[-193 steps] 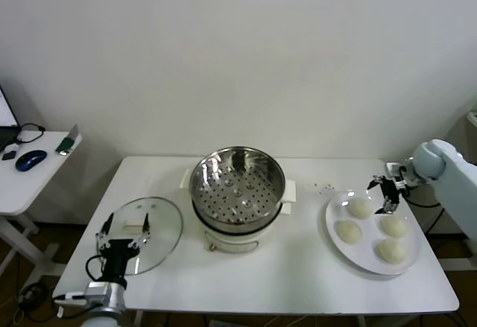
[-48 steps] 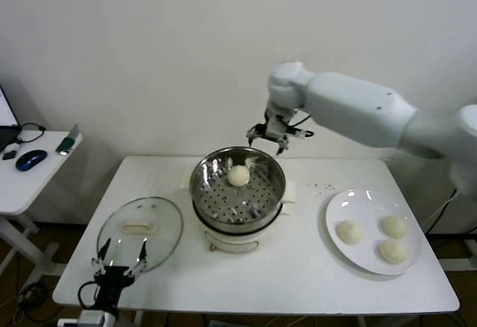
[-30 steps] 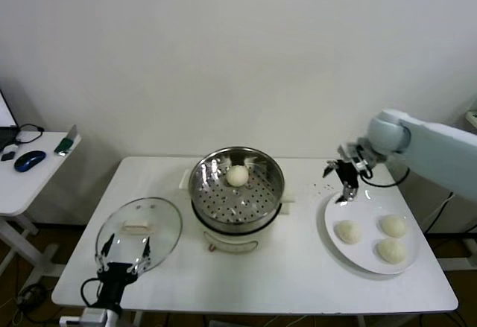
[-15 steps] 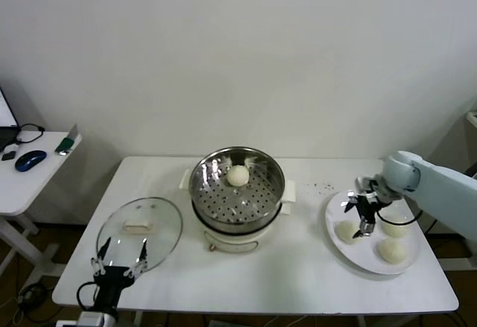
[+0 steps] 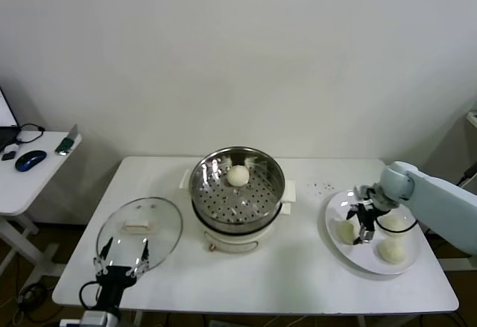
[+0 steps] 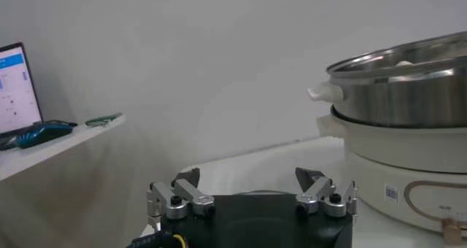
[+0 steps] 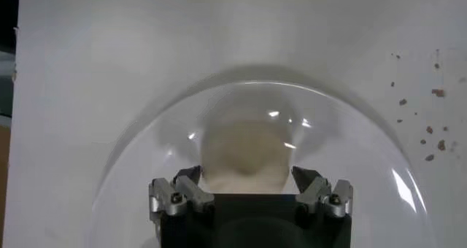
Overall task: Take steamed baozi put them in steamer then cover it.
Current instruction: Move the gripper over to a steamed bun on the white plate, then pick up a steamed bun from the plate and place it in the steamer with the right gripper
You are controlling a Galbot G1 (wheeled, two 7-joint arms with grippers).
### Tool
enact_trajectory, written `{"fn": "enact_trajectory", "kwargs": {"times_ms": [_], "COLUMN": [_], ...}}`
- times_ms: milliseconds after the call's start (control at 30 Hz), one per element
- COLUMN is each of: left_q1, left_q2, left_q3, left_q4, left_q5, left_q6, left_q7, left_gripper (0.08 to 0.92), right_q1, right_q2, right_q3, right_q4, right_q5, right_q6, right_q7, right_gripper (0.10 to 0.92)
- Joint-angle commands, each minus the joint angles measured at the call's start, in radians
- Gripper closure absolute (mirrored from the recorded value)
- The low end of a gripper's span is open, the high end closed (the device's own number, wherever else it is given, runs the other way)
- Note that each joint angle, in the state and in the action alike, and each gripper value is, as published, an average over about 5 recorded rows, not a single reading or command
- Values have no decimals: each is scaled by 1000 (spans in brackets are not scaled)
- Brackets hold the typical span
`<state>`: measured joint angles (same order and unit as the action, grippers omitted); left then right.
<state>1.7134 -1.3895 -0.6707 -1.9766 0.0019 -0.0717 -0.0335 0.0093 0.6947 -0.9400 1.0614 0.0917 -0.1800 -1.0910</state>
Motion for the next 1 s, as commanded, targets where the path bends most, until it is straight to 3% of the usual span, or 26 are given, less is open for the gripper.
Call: {"fn": "enact_trajectory", "kwargs": {"times_ms": [33,167,400,767,1000], "left_q1": [4,7,10,24,29], "left_q2": [0,-3,-5,-9,-15], "left_q3": [-2,-2,-4,9,29], "left_q4": [-1,-3,-13,-41,-56], "left_q5": [1,1,-4,-10,-8], "left_q6": [-3,-5,-3,-7,-7], "left_q7": [-1,-1,-1,3,9], "left_gripper": [177,177,177,177,177], "right_q1": [-17,1,131,785,937], "right_q2": [13,1,-23,109,266], "right_q3": [15,-3,-81,-572,-674], "right_q4": [-24,-8,23,7,42], "right_q5": [-9,0,79,486,732], "right_q6": [3,2,-5,-29,-92], "right_q7": [-5,-6,4,15,72], "right_gripper": [269,334,365,364,364]}}
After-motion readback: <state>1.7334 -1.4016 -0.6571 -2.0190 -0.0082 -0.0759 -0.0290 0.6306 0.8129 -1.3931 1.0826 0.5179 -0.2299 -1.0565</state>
